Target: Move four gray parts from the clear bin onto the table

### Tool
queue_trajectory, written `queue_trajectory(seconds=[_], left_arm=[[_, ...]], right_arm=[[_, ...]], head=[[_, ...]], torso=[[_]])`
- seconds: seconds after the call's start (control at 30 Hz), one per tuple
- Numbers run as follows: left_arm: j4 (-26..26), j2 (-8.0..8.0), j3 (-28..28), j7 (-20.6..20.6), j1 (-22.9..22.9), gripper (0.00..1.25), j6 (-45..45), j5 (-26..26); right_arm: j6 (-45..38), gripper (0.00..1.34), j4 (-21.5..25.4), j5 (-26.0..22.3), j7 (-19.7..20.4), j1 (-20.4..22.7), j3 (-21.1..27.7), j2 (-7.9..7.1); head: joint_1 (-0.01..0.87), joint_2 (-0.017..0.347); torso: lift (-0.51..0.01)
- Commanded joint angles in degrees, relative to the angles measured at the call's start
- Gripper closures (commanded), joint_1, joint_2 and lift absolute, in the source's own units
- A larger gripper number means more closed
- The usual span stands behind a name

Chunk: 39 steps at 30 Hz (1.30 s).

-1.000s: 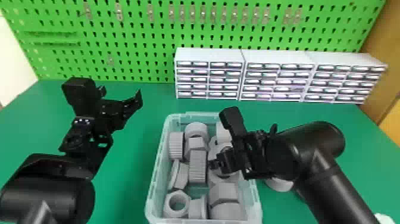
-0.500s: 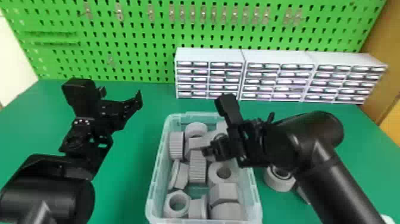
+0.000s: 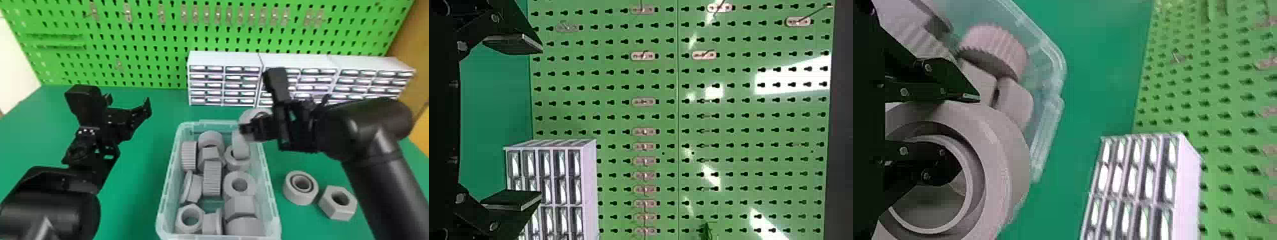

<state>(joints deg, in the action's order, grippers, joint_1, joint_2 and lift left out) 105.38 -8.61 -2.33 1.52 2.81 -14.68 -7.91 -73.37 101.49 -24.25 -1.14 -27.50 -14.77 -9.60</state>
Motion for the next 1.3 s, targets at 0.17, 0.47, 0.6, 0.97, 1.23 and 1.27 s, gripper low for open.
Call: queue_trajectory(seconds=[0.17,0.47,0.6,0.97,1.23,1.27], left_arm=[[0.00,0.00,0.31,0.32,-0.09,0.24,0.00,0.00],[0.00,0.00,0.48,0.32,-0.17,0.24,0.00,0.09],[-0.26,0.00,0.48,0.32,-0.17,0.24,0.00,0.09],[-0.35,0.00,0.57,0.59,-0.35,0.24,0.00,0.00],[-0.35,0.00,0.57,0.67,-0.35,0.24,0.00,-0.09],[-0.35,0.00,0.48,0.67,-0.35,0.24,0.00,-0.09]], right_arm=[[-0.90,1.05,0.99,4.30,0.00,0.78,7.38,-1.38],[-2.40,1.05,0.81,6.94,0.00,3.33,12.30,-2.52],[-2.66,1.05,0.28,6.85,0.00,5.09,15.03,-3.14],[-2.04,1.05,-2.26,7.11,0.00,8.96,21.88,-3.84],[0.86,1.05,-6.04,7.38,0.00,10.01,23.47,-4.72],[1.12,1.05,-6.48,7.38,0.00,10.01,23.47,-4.90]], head=[[0.678,0.034],[0.678,0.034],[0.678,0.034],[0.678,0.034],[0.678,0.034],[0.678,0.034]], torso=[[-0.050],[-0.050],[-0.050],[-0.050],[-0.050],[-0.050]])
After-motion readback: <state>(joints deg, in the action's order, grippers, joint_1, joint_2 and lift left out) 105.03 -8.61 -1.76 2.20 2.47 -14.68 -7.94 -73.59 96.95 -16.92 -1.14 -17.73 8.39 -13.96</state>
